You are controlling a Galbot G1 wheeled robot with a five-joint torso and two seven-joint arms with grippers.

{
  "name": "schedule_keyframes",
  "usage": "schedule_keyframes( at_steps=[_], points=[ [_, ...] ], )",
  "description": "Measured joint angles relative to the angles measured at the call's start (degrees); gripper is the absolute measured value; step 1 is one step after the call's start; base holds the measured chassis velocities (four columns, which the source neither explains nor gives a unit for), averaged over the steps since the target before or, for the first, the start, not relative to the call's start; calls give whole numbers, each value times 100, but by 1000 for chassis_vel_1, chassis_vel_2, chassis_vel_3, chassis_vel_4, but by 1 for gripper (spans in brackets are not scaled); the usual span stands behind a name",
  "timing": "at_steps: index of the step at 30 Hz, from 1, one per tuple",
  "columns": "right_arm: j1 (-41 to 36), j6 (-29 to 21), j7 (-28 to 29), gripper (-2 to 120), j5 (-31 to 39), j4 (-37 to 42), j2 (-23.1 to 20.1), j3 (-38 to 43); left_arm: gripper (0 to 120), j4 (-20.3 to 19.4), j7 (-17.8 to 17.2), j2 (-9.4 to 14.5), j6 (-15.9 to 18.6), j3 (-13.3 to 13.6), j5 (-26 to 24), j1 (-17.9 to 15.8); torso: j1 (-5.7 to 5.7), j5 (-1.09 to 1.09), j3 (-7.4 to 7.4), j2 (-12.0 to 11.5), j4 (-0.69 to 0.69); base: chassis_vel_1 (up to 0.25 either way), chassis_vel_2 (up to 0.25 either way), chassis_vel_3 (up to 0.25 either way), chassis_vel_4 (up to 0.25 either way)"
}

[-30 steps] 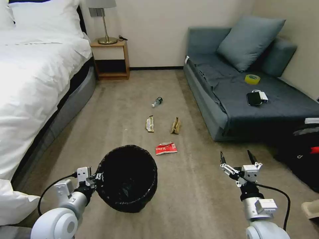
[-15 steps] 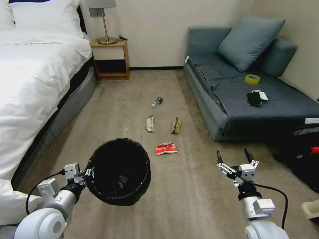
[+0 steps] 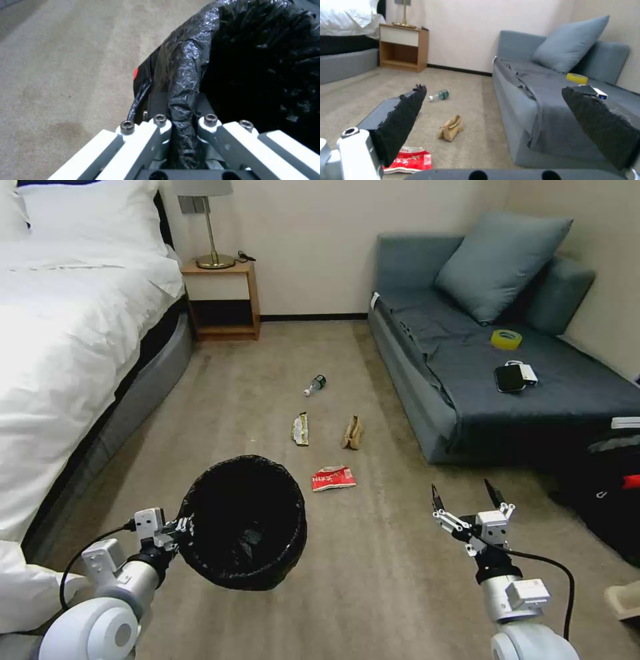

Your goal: Pick up the trash bin, then pick up the garbage on the floor and place it into the trash bin.

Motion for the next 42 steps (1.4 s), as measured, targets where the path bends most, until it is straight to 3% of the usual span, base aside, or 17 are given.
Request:
schedule_keyframes(
  at_steps=[10,42],
  points=[
    [-13,108,-43,100,3,-65,20,-10,4,-12,37,-22,-42,-56,15,12,-1,0,-1,0,0,-153,140,146,-145],
    [74,630,-142,100,-7,-461,19,-270,4,119,-30,18,-154,-166,-33,-80,1,0,1,0,0,-232,228,224,-228]
  ],
)
